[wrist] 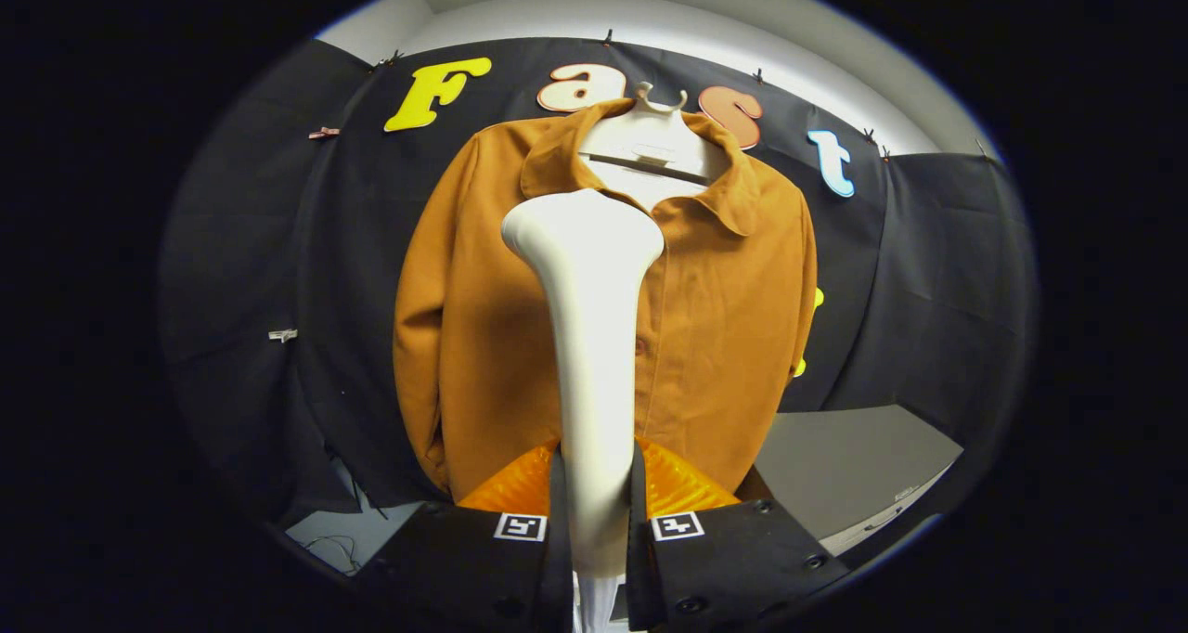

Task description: Iron the clothes twice with a garment steamer, once on the left side and once on the right side.

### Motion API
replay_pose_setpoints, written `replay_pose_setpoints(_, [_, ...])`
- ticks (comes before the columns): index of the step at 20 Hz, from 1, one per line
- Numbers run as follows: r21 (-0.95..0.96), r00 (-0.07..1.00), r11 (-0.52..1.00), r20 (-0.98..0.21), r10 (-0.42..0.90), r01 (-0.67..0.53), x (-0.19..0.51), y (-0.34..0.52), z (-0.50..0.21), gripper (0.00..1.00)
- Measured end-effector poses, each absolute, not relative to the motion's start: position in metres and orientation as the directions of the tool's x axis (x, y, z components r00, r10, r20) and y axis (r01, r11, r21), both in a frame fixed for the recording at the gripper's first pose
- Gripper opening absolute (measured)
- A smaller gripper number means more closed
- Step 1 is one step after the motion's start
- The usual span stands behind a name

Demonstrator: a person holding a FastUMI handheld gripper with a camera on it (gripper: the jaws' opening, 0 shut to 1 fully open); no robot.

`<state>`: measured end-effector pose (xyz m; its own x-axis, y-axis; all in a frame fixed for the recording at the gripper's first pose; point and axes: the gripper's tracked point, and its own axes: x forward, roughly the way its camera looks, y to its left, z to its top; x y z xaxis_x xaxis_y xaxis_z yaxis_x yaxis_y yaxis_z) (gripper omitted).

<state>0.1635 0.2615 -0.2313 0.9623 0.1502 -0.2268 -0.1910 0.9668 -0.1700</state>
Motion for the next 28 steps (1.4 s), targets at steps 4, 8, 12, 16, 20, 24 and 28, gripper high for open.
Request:
replay_pose_setpoints(4, [-0.213,0.966,0.962,-0.226,0.122,-0.171,0.178,0.274,-0.244,0.26])
replay_pose_setpoints(8, [-0.242,0.967,0.957,-0.232,0.103,-0.16,0.187,0.273,-0.267,0.26])
replay_pose_setpoints(12, [-0.271,0.962,0.949,-0.258,0.093,-0.165,0.189,0.267,-0.291,0.26])
replay_pose_setpoints(16, [-0.276,0.946,0.946,-0.314,0.081,-0.172,0.182,0.258,-0.323,0.26])
replay_pose_setpoints(20, [-0.291,0.928,0.938,-0.367,0.07,-0.186,0.176,0.248,-0.357,0.26])
replay_pose_setpoints(24, [-0.3,0.902,0.932,-0.428,0.059,-0.204,0.166,0.241,-0.391,0.26])
replay_pose_setpoints(28, [-0.294,0.873,0.93,-0.484,0.055,-0.222,0.154,0.236,-0.418,0.26])
